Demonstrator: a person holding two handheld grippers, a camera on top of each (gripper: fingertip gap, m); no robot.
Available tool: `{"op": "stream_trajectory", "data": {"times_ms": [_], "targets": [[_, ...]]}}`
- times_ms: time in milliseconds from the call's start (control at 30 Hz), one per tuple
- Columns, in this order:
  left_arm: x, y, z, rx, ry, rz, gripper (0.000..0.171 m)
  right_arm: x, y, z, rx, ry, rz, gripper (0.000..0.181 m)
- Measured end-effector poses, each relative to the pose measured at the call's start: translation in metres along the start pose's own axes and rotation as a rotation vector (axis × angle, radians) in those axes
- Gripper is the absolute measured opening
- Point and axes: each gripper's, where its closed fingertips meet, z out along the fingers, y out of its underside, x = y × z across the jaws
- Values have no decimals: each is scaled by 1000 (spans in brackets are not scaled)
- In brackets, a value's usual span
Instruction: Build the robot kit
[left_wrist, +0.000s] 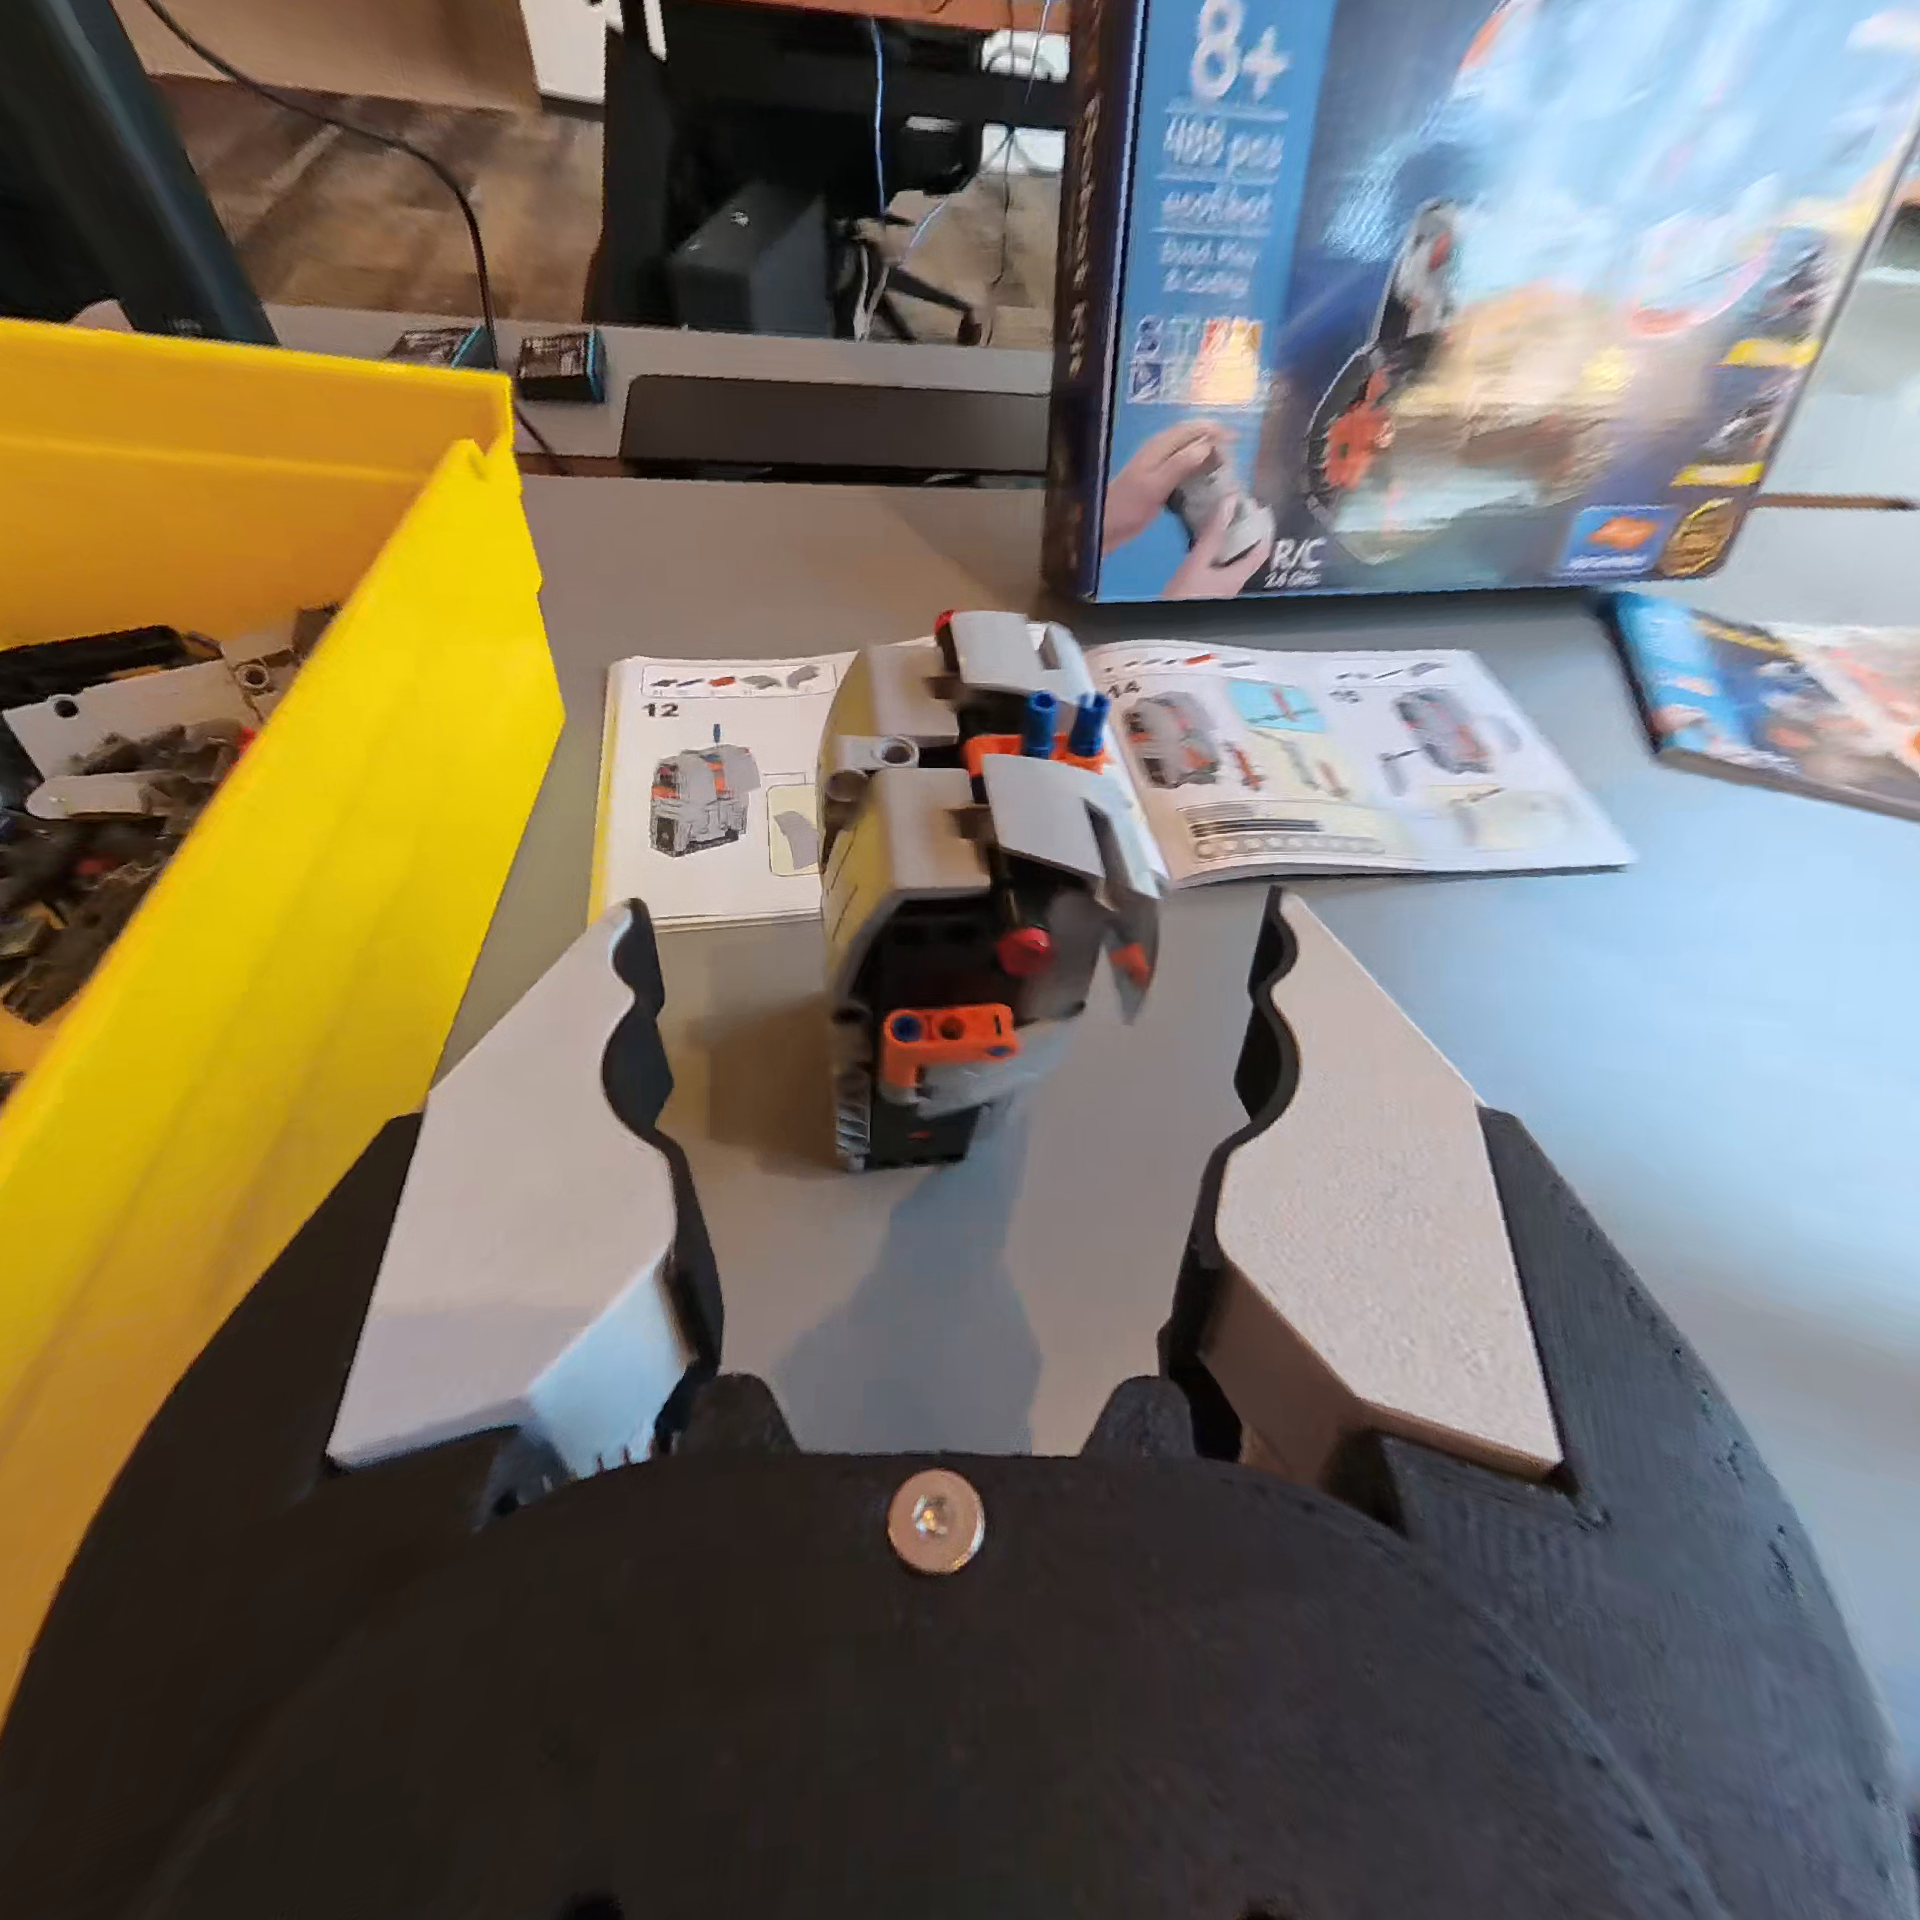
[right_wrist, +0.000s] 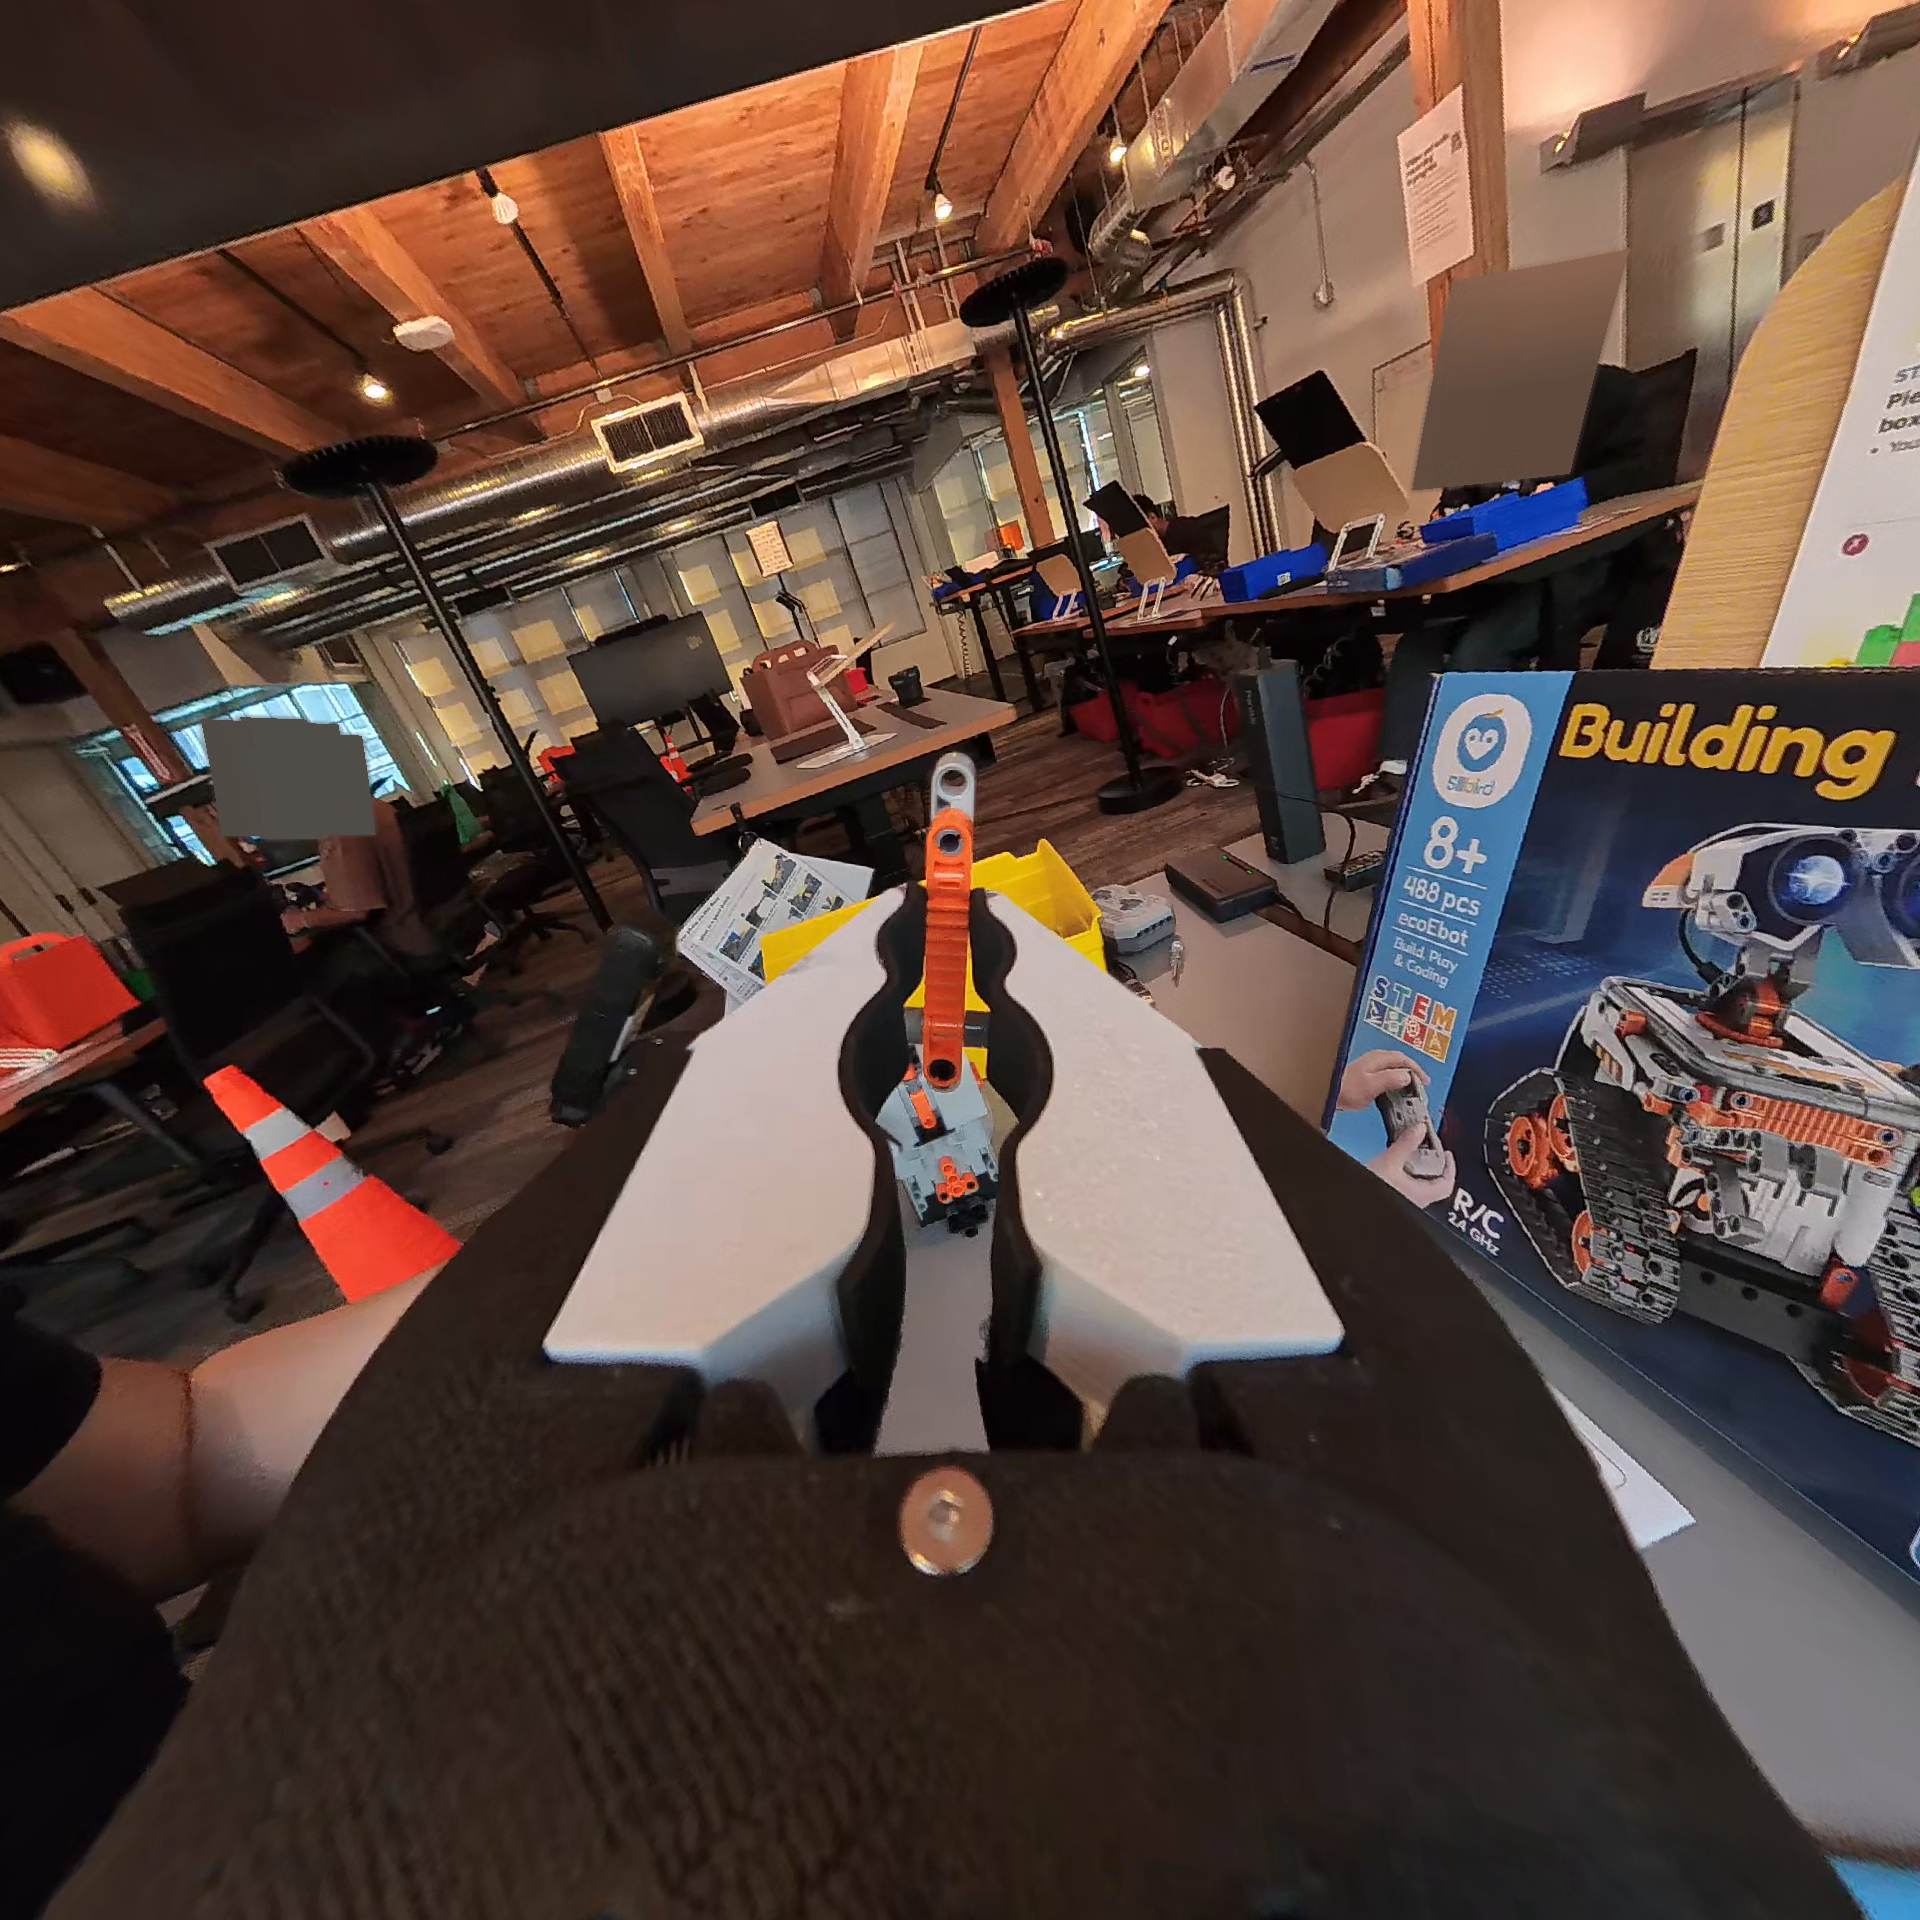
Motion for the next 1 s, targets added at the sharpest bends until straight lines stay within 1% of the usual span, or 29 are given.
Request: {"op": "stream_trajectory", "data": {"times_ms": [67, 133, 167, 200, 333, 500, 633, 733, 867, 1000], "targets": [[0, 2, 7, -6, 17, -14, 107, 0, 2, 2, -2, -7, 9, 6], [2, 4, 13, -9, 66, -57, 97, 3, 8, 5, -24, -14, 20, 5], [7, 6, 16, -21, 113, -75, 89, 5, 12, 6, -41, -13, 26, 6], [11, 7, 18, -29, 160, -92, 77, 6, 16, 7, -53, -12, 32, 5], [15, 5, 20, -26, 211, -120, 76, 12, 25, 10, -74, -12, 65, 5], [21, 0, 25, -57, 307, -193, 75, 19, 33, 11, -96, 7, 71, 5], [34, -5, 29, -101, 429, -274, 75, 26, 43, 15, -115, 13, 94, 5], [42, -8, 35, -144, 527, -337, 74, 32, 57, 19, -143, 16, 124, 5], [49, -9, 42, -212, 655, -395, 74, 34, 77, 30, -159, -25, 231, 5], [49, -9, 45, -237, 726, -379, 73, 29, 103, 45, -187, -87, 383, 6]]}}
